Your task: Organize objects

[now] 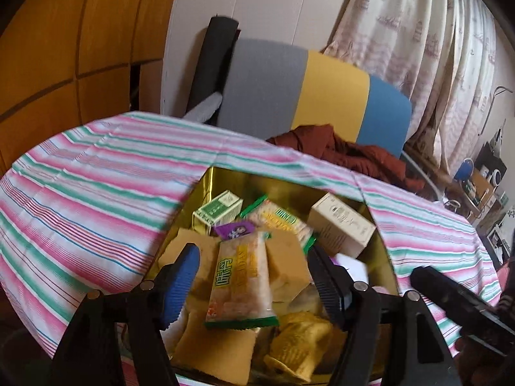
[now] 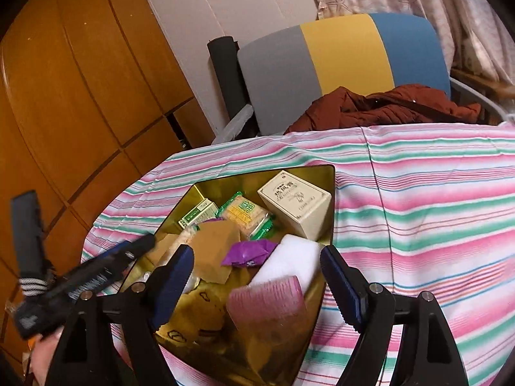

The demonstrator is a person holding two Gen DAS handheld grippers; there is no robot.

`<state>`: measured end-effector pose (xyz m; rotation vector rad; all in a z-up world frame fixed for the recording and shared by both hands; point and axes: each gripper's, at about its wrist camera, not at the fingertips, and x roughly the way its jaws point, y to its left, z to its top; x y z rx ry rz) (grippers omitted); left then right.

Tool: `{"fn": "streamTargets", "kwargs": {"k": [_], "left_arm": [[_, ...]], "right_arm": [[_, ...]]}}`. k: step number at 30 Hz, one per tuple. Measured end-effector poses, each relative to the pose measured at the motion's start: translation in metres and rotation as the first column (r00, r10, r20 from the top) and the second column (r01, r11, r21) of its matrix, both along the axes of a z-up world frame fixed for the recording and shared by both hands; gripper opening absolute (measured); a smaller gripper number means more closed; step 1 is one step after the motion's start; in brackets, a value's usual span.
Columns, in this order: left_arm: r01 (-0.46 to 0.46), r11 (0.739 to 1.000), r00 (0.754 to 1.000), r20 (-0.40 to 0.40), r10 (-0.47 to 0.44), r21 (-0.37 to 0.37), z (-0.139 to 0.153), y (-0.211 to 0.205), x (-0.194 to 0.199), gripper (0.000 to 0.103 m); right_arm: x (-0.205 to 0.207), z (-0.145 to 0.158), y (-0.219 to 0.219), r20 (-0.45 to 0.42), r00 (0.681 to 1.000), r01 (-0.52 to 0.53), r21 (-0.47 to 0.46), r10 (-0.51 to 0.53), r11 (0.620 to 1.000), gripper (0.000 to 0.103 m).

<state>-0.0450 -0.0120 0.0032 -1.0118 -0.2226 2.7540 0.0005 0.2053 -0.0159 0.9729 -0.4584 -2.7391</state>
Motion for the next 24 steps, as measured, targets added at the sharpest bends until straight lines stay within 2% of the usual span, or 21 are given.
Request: {"fn": "streamTargets", "kwargs": {"k": [4, 10, 14, 18, 24], "left_arm": [[0.007, 1.000, 1.000, -0.015, -0.007, -0.023, 0.009, 0.005, 0.011, 0.071], [0.014, 0.993, 1.000, -0.012, -0.016, -0.117, 0.014, 0.013, 0.029, 0.071], [0.003, 0.987, 1.000, 0.002, -0.003, -0.163, 0.013, 0.013, 0.039, 0.071], [-0.026, 0.989, 0.999, 0.035, 0.032, -0.145, 0.014, 0.006, 0.040, 0.071], [-0.088, 0.984, 0.996, 0.019, 0.092, -0.154, 0.018, -0.003, 0.047, 0.071]], "right_arm": [[0.001, -0.001, -0.002, 0.017, 1.000, -0.009, 0.008, 0.009, 1.000, 0.090], [0.005, 0.002, -0.013, 0.043, 0.999, -0.016, 0.079, 0.013, 0.997, 0.103], [0.007, 0.004, -0.018, 0.059, 0.998, 0.002, 0.134, -0.010, 0.991, 0.103], [0.007, 0.004, -0.021, 0.086, 0.995, 0.028, 0.174, -0.044, 0.984, 0.103], [0.008, 0.007, -0.025, 0.112, 0.986, 0.088, 0.265, -0.121, 0.960, 0.103]]}}
